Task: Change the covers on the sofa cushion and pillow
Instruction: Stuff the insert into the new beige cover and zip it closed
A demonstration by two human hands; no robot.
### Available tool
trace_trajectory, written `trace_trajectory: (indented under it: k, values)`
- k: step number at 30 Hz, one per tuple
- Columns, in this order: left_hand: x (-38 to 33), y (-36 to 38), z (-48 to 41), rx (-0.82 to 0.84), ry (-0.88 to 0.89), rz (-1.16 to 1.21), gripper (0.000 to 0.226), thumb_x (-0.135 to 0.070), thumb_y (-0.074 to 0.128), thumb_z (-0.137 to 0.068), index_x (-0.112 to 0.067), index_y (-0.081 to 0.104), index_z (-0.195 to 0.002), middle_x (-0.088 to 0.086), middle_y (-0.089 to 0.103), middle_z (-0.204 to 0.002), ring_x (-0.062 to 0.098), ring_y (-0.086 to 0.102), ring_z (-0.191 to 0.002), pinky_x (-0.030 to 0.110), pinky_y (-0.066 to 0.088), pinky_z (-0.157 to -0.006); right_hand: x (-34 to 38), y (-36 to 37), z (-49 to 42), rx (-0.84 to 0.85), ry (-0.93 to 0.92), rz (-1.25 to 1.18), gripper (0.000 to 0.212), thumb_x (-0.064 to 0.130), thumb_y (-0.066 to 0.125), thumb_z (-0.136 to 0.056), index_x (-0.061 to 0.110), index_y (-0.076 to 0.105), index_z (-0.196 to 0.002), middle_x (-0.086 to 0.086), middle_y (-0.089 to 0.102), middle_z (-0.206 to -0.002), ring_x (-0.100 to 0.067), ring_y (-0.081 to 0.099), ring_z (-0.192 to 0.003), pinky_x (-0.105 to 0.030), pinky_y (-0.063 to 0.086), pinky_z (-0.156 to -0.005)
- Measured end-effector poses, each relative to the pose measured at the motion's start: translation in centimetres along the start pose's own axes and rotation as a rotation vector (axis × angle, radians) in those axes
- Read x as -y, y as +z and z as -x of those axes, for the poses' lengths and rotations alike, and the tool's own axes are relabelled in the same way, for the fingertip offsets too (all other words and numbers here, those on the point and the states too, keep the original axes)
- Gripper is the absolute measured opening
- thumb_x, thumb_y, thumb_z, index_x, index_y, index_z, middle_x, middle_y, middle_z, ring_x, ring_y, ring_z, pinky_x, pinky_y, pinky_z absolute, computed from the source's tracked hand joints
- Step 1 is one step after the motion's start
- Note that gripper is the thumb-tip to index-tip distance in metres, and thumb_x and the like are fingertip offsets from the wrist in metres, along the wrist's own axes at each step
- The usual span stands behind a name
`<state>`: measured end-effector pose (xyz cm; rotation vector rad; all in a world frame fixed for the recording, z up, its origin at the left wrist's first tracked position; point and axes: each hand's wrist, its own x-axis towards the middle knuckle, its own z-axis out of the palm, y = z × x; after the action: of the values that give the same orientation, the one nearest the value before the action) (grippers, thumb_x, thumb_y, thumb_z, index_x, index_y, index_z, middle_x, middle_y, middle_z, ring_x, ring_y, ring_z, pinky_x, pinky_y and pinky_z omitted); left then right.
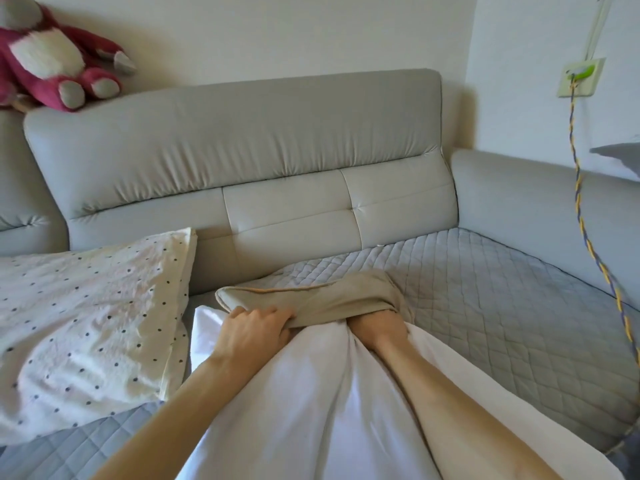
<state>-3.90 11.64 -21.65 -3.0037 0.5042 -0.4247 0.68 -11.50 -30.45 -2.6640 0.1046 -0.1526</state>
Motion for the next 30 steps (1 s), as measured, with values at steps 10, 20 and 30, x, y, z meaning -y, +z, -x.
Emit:
trace_trajectory:
  k: [10, 20, 30]
  values:
    - [-1.0, 2.4, -0.5, 0.093, -0.148, 0.063, 0.028, -0.037, 0.032, -0.1, -0.037, 0.048, -0.124, -0.008, 0.063, -0.12, 0.026, 0.065, -0.104, 0.04, 0.046, -0.084, 1.5, -7.9, 7.6, 0.245, -0.127, 0.003, 0.056, 0.056, 0.037, -0.099, 0.018, 0.038, -0.141, -0.014, 0.041, -0.147, -0.035, 0.04, -0.133, -0.04, 0.036, -0.101]
    - [-0.1, 2.9, 2.7, -0.032, -0.206, 0.12, 0.041, -0.04, 0.027, -0.098, -0.034, 0.052, -0.13, 0.003, 0.062, -0.102, 0.031, 0.061, -0.1, 0.037, 0.043, -0.073, 6.0, -9.2, 13.2, 0.251, -0.088, 0.013, 0.064, 0.062, 0.025, -0.098, 0.017, 0.032, -0.143, -0.014, 0.021, -0.158, -0.033, 0.011, -0.147, -0.052, 0.007, -0.119]
    - [1.0, 3.1, 4.2, 0.084, -0.319, 0.146, 0.035, -0.043, 0.031, -0.103, -0.038, 0.044, -0.135, 0.002, 0.058, -0.116, 0.027, 0.054, -0.114, 0.038, 0.044, -0.088, 12.7, -1.6, 21.0, -0.044, -0.238, 0.181, 0.099, 0.079, 0.041, -0.064, 0.014, 0.059, -0.135, -0.038, 0.049, -0.135, -0.056, 0.048, -0.125, -0.062, 0.028, -0.098]
